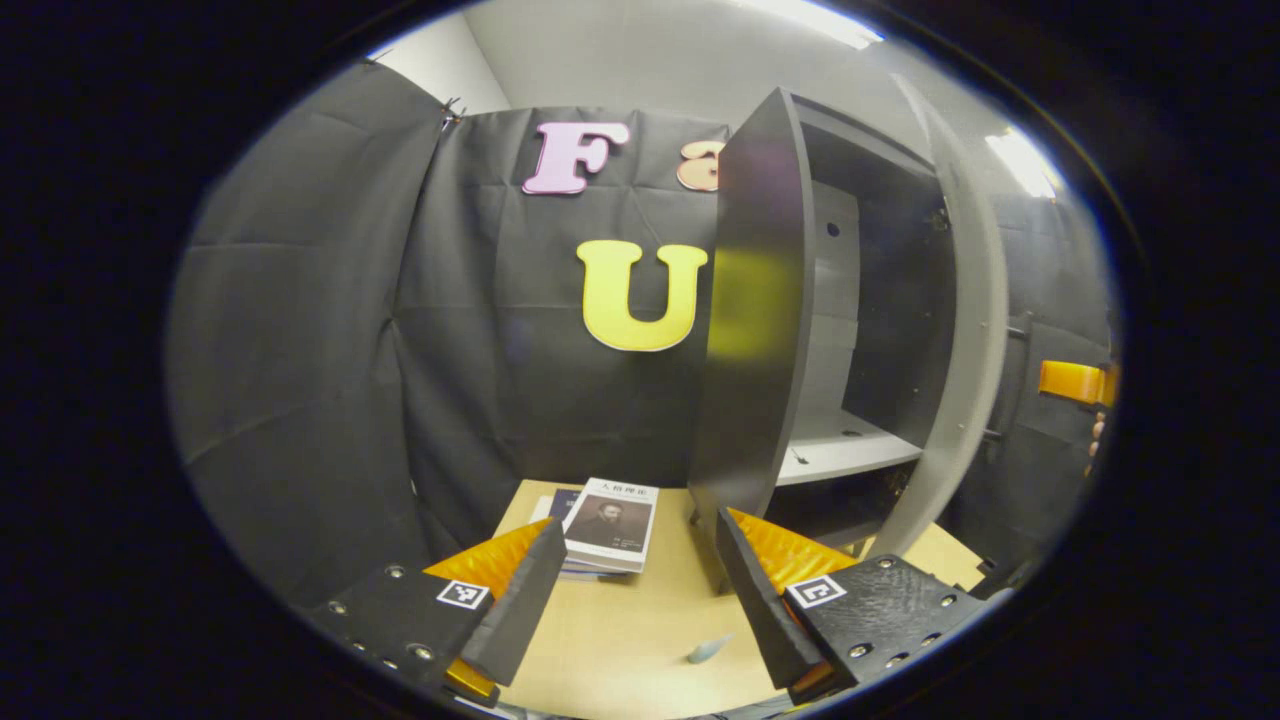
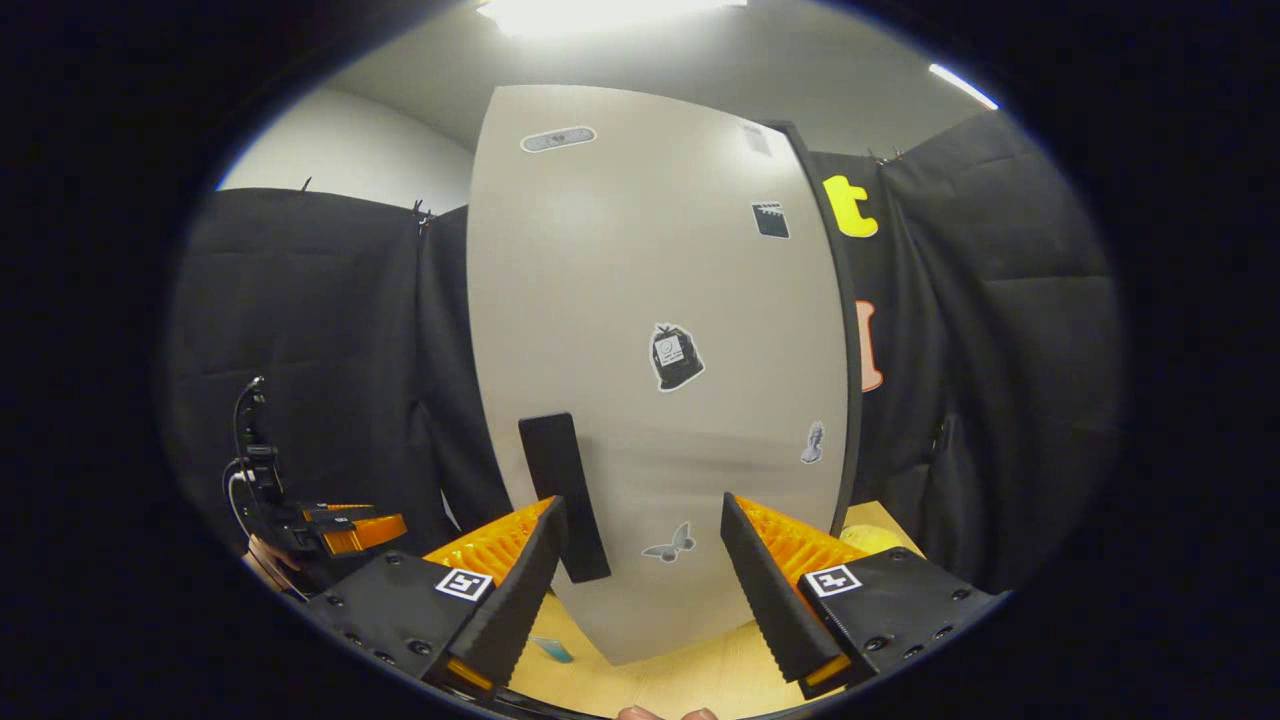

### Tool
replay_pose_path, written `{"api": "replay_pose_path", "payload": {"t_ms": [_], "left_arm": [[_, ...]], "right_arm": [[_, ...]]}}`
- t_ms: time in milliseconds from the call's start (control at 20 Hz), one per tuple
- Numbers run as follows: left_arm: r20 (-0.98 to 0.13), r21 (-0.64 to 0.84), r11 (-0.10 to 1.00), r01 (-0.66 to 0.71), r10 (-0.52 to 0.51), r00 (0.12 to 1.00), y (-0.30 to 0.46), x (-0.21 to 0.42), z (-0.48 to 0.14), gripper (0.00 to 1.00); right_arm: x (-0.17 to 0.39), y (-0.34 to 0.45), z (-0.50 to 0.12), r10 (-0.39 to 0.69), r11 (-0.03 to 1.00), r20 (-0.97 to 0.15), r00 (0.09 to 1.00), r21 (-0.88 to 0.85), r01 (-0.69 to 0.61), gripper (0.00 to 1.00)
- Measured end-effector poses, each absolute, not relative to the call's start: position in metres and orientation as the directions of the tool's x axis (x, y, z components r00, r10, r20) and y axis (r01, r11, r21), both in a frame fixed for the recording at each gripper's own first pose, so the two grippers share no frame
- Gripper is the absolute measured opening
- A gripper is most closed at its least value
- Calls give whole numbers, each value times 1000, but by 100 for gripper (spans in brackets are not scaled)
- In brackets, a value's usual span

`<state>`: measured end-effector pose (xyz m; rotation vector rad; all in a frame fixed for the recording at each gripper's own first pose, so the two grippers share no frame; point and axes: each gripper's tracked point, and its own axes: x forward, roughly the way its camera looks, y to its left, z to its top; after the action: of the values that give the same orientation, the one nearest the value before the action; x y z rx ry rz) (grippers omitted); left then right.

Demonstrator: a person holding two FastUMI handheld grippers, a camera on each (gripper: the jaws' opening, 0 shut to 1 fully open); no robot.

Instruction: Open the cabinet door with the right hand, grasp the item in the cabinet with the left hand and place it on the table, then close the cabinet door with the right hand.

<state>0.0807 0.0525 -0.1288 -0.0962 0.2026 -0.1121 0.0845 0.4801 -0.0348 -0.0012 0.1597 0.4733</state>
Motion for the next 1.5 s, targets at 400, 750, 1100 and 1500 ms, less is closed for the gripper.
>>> {"api": "replay_pose_path", "payload": {"t_ms": [400,750,1100,1500], "left_arm": [[-73,-42,999,32,-35,997,29,65,-108,91],[-69,-5,1000,14,-14,997,-75,43,-77,91],[-55,36,990,-136,138,989,-165,30,-51,90],[5,85,975,-205,206,979,-179,14,-39,90]], "right_arm": [[105,441,-33,335,940,-159,929,-8,-341,98],[132,334,-37,282,958,-118,952,-14,-285,98],[199,236,-46,313,947,-117,942,-32,-319,98],[235,191,-56,301,953,-133,944,-4,-304,98]]}}
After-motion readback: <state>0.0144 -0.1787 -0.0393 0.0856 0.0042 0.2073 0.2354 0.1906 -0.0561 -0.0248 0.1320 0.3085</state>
